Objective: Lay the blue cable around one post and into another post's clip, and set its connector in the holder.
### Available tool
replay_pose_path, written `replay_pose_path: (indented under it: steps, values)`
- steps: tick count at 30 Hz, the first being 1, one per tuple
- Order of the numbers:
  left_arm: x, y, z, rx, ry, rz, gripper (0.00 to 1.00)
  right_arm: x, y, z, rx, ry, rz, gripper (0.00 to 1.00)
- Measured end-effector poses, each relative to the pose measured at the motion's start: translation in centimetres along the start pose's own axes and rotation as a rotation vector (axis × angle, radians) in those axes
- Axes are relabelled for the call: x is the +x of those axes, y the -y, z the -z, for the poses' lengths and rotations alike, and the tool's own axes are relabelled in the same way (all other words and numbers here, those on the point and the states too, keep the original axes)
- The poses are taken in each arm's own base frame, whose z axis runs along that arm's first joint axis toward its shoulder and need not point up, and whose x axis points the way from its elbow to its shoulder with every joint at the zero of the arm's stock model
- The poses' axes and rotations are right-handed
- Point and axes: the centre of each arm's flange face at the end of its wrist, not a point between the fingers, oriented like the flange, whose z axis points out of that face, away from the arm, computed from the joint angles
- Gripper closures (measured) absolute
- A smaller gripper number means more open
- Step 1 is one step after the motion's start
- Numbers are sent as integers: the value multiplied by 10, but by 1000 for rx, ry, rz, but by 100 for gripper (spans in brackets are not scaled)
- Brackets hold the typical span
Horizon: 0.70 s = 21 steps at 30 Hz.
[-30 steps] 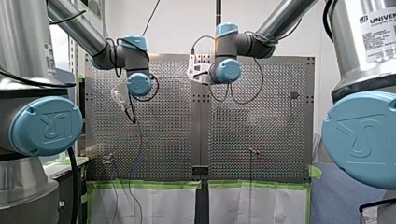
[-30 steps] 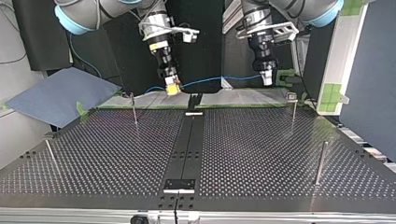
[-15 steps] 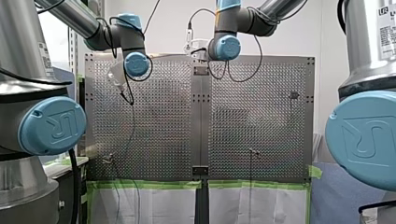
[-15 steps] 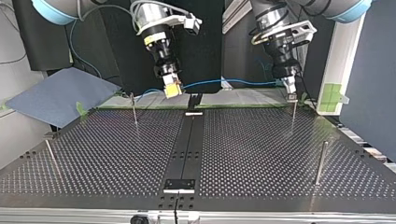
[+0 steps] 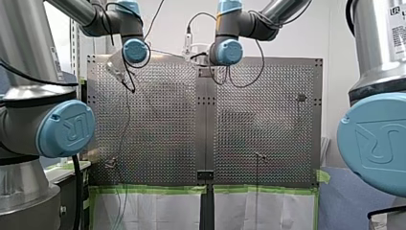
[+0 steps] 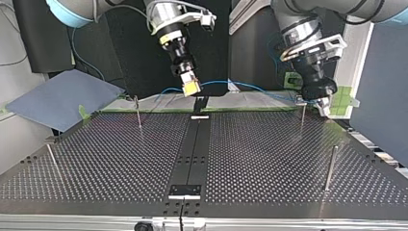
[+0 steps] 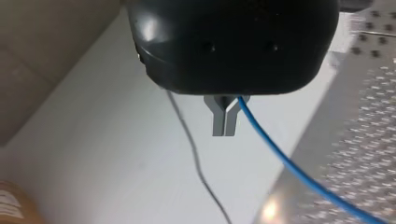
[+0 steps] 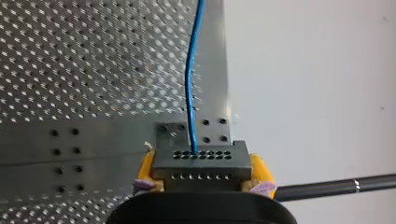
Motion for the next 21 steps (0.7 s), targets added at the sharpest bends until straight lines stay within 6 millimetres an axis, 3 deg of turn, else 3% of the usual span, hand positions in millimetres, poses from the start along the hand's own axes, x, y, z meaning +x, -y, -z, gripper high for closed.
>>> replay_pose_path:
  steps: [4,9,16,21]
  values:
    - [-23,7,-10,16,23,14,100,-2,3,-2,5,-7,-3,100]
    - [-37,7,-22,20,24,2,100,4,4,-7,6,-28,-12,100]
    - [-44,0,-38,9,1,-30,100,17,3,-16,5,-54,-33,100]
    - [-38,-12,-54,-9,-31,-54,100,15,5,-23,10,-43,-30,100]
